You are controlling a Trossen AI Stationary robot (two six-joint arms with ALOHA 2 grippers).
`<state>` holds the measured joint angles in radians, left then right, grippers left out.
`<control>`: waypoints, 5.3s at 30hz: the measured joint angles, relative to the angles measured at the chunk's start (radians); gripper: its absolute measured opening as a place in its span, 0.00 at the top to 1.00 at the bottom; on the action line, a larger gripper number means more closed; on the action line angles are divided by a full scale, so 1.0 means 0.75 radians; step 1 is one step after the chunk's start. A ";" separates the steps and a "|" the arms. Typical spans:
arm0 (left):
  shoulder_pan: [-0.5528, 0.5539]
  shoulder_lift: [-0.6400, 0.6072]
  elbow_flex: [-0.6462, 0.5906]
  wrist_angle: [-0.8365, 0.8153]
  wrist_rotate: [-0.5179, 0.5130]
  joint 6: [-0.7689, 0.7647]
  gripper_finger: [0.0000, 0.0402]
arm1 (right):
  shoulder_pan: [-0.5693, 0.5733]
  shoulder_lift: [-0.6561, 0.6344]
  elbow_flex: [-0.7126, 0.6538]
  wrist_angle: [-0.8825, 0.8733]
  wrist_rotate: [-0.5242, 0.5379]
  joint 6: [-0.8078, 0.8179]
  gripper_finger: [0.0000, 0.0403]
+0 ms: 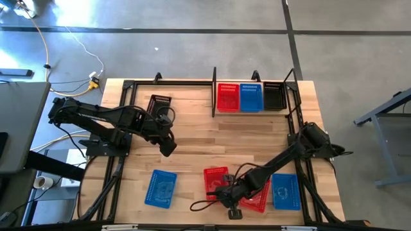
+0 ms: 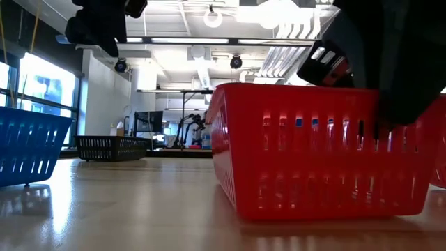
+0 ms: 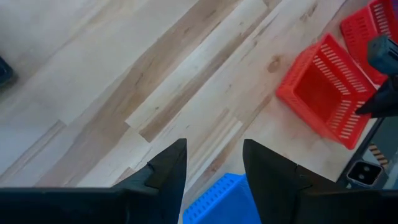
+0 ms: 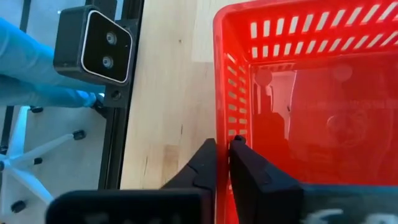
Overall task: Stack baskets on shelf by color
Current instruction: Stack the left red bin on the top red bin on the shelf, then stack the left blue bin on top of the blue bin on the shelf
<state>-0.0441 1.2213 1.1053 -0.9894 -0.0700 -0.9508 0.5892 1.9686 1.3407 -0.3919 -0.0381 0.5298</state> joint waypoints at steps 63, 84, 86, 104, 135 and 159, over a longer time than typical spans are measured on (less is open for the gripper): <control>0.149 -0.001 0.000 0.100 -0.400 0.154 0.63 | -0.828 -0.864 -0.071 -0.835 0.802 -0.917 1.00; 0.345 -0.001 0.000 0.100 -0.365 0.119 0.63 | -1.142 -0.894 -0.396 -0.197 0.465 -1.305 1.00; 0.354 -0.001 0.000 0.101 -0.364 0.111 0.63 | -1.162 -0.854 -0.396 -0.181 0.459 -1.310 1.00; 0.375 -0.001 0.000 0.101 -0.372 0.084 0.63 | -1.192 -0.658 -0.396 -0.139 0.388 -1.359 1.00; 0.375 -0.001 0.000 0.098 -0.154 0.049 0.63 | -1.239 -0.684 -0.393 -0.180 0.370 -1.363 0.76; -0.103 -0.001 -0.025 -0.165 0.114 -0.475 0.63 | -1.111 -0.848 -0.393 -0.247 0.319 -0.951 0.76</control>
<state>-0.1209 1.2209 1.0865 -1.1134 0.0152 -1.3072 -0.2443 1.3327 1.0458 -0.5774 0.2010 -0.1838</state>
